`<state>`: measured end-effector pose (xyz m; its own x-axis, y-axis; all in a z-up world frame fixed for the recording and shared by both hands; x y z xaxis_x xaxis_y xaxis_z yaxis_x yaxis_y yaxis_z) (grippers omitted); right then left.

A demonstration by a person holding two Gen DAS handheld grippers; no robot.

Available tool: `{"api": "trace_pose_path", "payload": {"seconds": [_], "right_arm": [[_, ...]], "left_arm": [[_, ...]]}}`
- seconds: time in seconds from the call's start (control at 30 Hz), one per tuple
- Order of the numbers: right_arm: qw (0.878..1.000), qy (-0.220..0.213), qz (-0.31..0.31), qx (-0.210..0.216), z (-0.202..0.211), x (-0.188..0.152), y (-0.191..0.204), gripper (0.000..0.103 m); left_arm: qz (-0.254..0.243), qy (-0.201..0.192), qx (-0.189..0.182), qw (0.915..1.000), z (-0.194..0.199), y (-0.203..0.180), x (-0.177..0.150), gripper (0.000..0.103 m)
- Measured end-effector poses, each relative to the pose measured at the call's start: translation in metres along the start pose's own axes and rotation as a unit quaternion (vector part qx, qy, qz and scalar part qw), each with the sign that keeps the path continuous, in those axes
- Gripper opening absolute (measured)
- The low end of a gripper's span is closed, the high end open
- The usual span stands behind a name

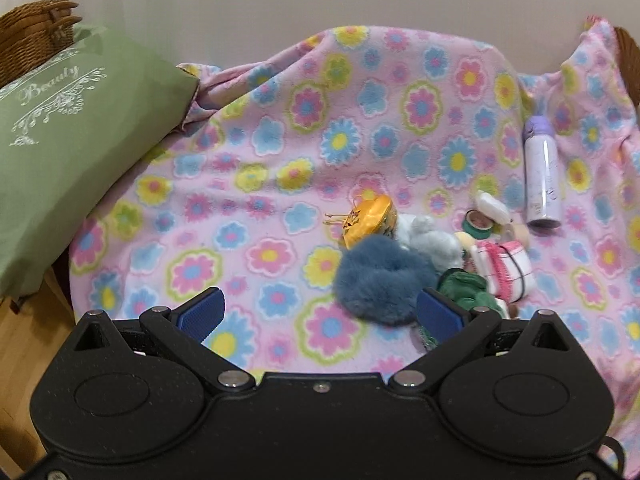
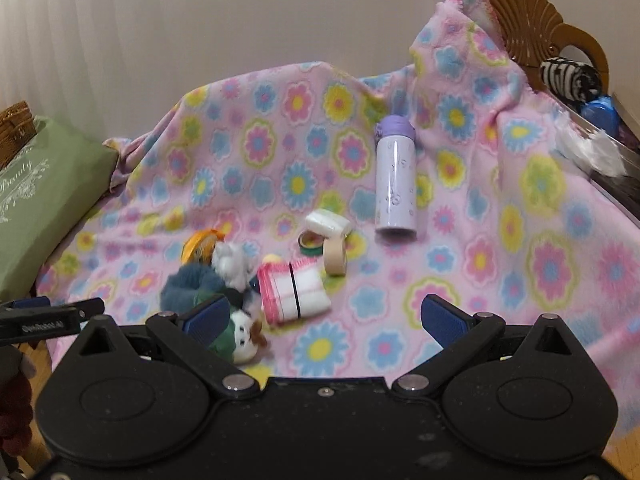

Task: Organize soft objects
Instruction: 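Move the left tool to the blue scrunchie while the right tool approaches the pink-edged towel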

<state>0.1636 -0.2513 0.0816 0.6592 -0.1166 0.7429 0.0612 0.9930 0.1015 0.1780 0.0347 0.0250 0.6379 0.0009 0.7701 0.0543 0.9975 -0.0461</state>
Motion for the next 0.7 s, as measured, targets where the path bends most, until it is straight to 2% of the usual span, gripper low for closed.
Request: {"api": "trace_pose_path", "payload": {"seconds": [0.2, 0.4, 0.7], "right_arm": [[0.999, 0.031, 0.004, 0.016, -0.032, 0.0, 0.009, 0.103], [0.998, 0.067, 0.02, 0.009, -0.069, -0.01, 0.019, 0.103], [0.996, 0.074, 0.052, -0.006, -0.122, -0.01, 0.024, 0.103]], "left_arm": [[-0.015, -0.006, 0.008, 0.9998, -0.023, -0.004, 0.002, 0.099], [-0.039, -0.002, 0.009, 0.9992, -0.051, -0.009, 0.002, 0.099], [-0.047, 0.015, -0.02, 0.9986, -0.091, -0.005, -0.004, 0.099]]}}
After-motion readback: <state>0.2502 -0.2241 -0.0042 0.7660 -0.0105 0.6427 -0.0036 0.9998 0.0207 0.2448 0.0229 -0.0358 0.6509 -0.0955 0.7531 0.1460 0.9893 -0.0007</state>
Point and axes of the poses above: each gripper's, at about its wrist camera, not at the fingertips, and z roughly against the way its jaws point, y to its left, x to its top, the point moved 1 cm from there along -z, roughly the way its jaws point, and after that the axes turned 5 degrees about -x, right-handed, at the moved point
